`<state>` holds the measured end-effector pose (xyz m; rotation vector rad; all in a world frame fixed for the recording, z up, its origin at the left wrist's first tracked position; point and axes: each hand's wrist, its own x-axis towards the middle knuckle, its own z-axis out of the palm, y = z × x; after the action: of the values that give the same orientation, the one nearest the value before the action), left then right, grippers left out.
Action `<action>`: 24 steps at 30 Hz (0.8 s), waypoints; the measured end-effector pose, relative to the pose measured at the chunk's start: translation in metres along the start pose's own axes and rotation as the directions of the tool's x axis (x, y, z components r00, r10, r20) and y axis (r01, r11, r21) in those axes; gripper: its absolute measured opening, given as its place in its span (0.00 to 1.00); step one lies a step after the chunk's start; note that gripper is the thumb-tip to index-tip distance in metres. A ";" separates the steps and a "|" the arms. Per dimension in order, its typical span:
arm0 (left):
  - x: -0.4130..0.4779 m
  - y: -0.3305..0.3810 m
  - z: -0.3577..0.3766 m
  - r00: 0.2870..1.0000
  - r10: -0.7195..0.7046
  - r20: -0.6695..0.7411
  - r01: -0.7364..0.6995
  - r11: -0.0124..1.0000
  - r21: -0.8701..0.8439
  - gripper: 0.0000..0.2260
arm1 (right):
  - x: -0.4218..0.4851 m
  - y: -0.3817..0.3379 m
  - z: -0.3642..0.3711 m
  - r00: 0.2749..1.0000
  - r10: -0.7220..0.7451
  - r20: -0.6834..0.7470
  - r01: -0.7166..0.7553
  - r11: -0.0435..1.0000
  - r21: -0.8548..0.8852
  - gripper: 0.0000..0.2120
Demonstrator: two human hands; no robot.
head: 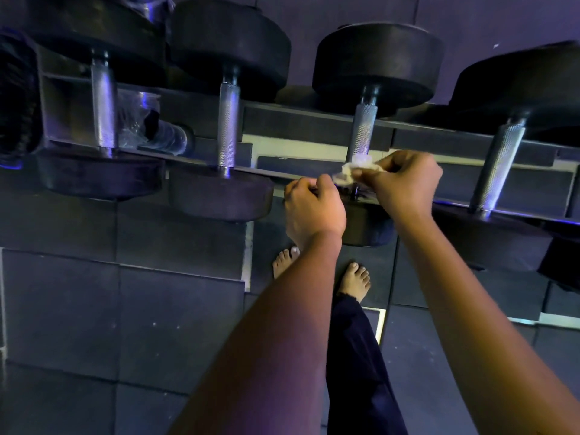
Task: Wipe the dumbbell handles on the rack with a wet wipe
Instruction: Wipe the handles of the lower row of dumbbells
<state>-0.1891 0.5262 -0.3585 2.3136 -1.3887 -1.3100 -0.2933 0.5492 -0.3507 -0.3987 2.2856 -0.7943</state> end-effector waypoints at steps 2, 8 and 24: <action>0.000 -0.001 0.001 1.000 0.018 0.008 -0.018 1.000 -0.014 0.13 | 0.009 -0.008 0.003 0.997 -0.031 -0.075 0.037 0.996 0.077 0.10; 0.000 -0.002 0.000 1.000 0.018 0.003 -0.018 0.999 -0.031 0.13 | 0.049 -0.035 0.006 0.968 -0.064 -0.242 0.092 0.990 0.108 0.11; 0.001 0.000 0.000 1.000 0.005 -0.020 -0.006 0.999 -0.035 0.12 | 0.030 -0.017 0.005 0.991 -0.081 -0.107 0.087 0.994 0.059 0.14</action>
<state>-0.1891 0.5261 -0.3592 2.2921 -1.3538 -1.2954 -0.3109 0.5196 -0.3577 -0.4355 2.3463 -0.9485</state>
